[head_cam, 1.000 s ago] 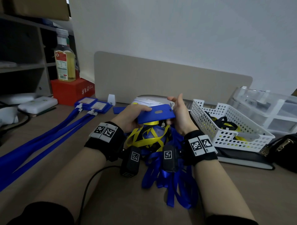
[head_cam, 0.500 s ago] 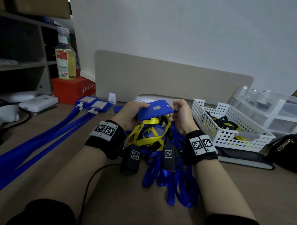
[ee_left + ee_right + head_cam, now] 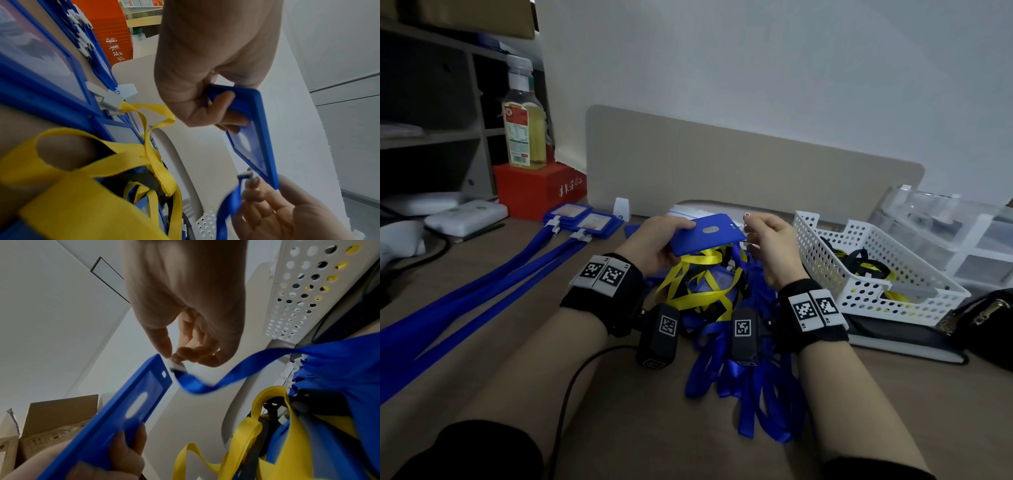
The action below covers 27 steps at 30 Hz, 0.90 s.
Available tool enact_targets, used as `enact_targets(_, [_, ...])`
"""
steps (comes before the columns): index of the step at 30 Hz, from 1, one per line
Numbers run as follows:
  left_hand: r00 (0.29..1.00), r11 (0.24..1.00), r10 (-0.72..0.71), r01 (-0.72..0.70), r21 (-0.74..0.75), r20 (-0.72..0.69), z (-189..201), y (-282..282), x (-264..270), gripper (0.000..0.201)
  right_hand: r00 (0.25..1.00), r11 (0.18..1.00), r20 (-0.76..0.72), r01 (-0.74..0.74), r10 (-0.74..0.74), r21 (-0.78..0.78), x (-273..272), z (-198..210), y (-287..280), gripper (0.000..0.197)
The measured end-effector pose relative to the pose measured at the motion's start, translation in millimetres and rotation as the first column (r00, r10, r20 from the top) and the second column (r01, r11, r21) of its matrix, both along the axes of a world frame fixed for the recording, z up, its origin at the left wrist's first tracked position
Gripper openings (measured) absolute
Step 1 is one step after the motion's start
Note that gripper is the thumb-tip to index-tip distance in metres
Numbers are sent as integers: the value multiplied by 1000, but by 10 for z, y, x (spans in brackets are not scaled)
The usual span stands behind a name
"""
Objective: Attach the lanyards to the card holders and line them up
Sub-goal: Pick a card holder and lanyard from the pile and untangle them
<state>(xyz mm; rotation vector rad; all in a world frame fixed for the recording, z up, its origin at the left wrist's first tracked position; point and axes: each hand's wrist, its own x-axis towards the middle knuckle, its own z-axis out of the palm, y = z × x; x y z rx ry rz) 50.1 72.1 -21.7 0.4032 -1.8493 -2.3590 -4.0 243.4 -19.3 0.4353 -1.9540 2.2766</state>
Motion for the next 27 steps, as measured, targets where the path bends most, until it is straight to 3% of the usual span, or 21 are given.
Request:
enact_targets(3, [1000,1000,-10,10,-19,3,-1,-13,-12,16,999,997,29,-21,23,-72,27,22,3,18])
enact_targets(17, [999,998,-38,38,-46,6,-1,-33,-7,11,996,994,71,-52,59,-93,77,14,31,21])
enact_targets(27, [998,998,-57,58,-32,19,-10,-45,-7,8,992,997,109,-64,67,-32,127,30,38,21])
